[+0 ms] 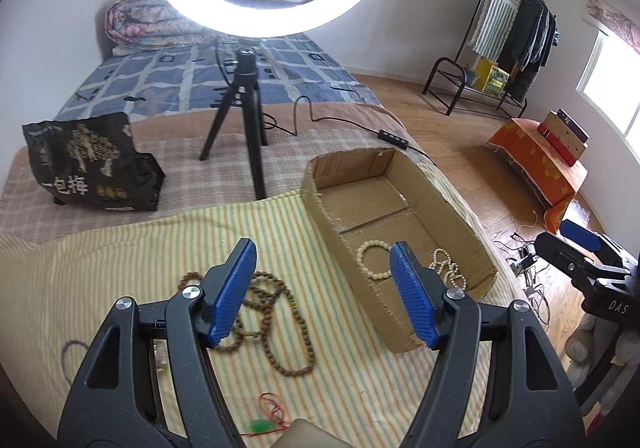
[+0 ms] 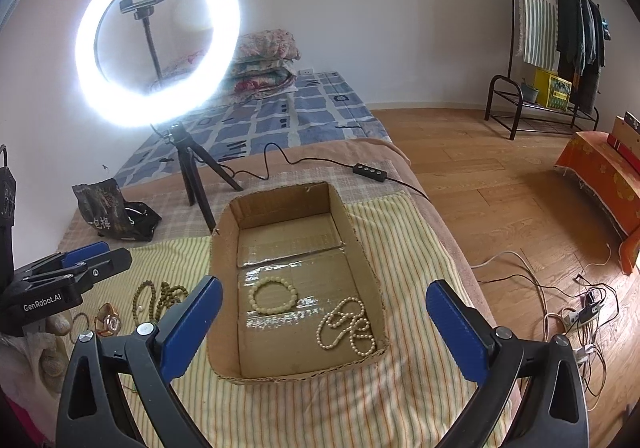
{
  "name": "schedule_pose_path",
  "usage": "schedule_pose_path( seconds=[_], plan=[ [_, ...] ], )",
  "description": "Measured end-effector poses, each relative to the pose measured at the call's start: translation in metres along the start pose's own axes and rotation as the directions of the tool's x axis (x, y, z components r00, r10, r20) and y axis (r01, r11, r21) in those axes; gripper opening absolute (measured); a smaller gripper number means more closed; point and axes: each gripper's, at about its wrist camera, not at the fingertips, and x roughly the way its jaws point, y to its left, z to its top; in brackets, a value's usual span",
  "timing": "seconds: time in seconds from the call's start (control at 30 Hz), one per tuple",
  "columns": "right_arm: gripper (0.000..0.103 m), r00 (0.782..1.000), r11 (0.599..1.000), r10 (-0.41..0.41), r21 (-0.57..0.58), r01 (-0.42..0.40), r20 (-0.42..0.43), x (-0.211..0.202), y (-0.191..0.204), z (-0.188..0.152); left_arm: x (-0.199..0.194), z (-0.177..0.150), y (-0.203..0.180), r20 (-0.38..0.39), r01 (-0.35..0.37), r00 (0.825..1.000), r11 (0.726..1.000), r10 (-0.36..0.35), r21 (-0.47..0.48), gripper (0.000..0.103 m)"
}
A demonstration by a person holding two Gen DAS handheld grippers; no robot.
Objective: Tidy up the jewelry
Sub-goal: 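Withdraw both open tools from the box back over the remaining jewelry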
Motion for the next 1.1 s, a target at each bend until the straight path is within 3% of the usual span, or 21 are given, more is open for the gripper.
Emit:
schedule_pose_path(
  seconds=[0.2, 0.4, 0.67, 1.1],
  plan=[
    [0.103, 0.998, 0.999, 0.043, -0.014, -0.042, 0.041, -0.014, 0.020, -0.007, -0.026, -0.006, 0.029, 0.020, -0.039, 0.999, 0.999, 0.039, 0.006, 0.071],
    [0.103, 0.994, 0.989, 0.102, -0.112, -0.098, 0.026, -0.017, 0.058, -0.020, -0.048, -0.013, 0.070, 0.033, -0.068, 0.997, 0.997, 0.069, -0.031, 0.071],
    [0.103, 0.982, 0.951, 0.181, -0.246, -0.189, -0.054, -0.010, 0.117, -0.043, -0.070, -0.028, 0.124, 0.025, -0.125, 0.992, 0.989, 0.128, -0.084, 0.071],
    [0.101, 0.945, 0.915, 0.251, -0.268, -0.302, -0.209, 0.016, 0.166, -0.079, -0.106, -0.056, 0.206, 0.001, -0.191, 0.981, 0.966, 0.194, -0.175, 0.071]
  ],
)
